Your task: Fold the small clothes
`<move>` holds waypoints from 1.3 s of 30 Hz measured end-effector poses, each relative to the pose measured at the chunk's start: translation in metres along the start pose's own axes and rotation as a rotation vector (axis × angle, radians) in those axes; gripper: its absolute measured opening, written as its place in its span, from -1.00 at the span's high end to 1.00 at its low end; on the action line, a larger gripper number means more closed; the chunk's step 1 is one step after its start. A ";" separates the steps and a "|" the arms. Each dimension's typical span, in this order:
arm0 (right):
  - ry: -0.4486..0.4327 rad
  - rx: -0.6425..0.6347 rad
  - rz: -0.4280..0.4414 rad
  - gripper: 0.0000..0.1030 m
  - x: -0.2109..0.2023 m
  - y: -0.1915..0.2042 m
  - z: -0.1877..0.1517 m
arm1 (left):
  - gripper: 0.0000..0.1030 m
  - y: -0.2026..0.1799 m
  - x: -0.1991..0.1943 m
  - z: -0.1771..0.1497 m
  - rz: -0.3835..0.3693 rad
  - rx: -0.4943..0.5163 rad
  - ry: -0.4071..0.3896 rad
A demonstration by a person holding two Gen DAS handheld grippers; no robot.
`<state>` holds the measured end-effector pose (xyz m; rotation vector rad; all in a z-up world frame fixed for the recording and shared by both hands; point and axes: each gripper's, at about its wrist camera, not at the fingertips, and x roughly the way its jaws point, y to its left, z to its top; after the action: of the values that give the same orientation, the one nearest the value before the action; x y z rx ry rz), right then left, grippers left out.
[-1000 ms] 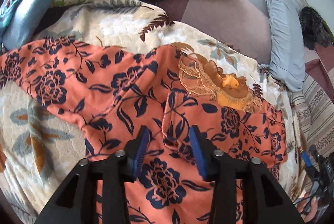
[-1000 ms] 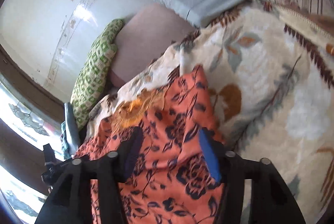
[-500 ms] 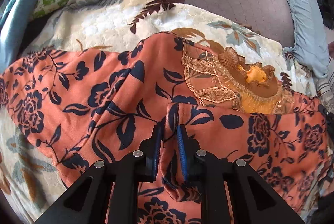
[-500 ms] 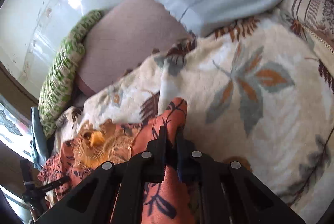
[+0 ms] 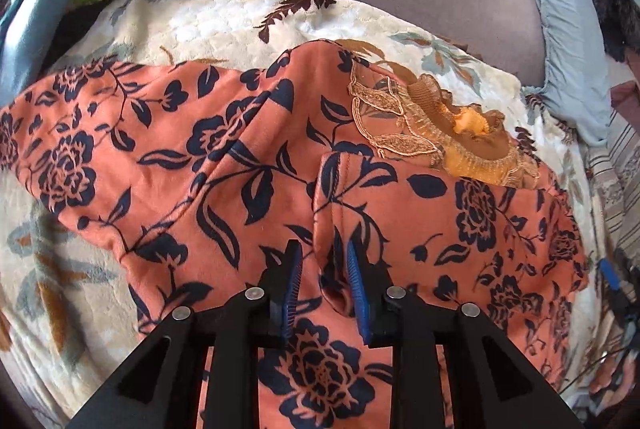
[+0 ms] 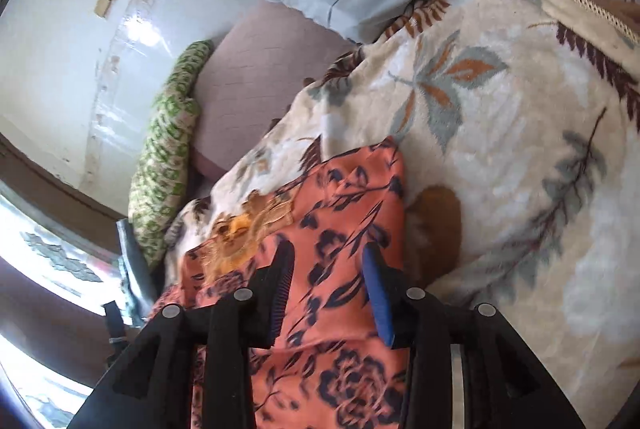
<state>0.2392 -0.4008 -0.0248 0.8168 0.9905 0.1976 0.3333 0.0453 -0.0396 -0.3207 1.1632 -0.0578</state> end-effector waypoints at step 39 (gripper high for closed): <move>-0.028 -0.051 -0.123 0.04 0.012 0.023 0.017 | 0.20 0.053 -0.045 -0.001 -0.179 -0.070 -0.071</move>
<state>0.2645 -0.3879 -0.0119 0.7079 1.0018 0.1046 0.3082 0.1046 -0.0147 -0.4847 1.0659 -0.1613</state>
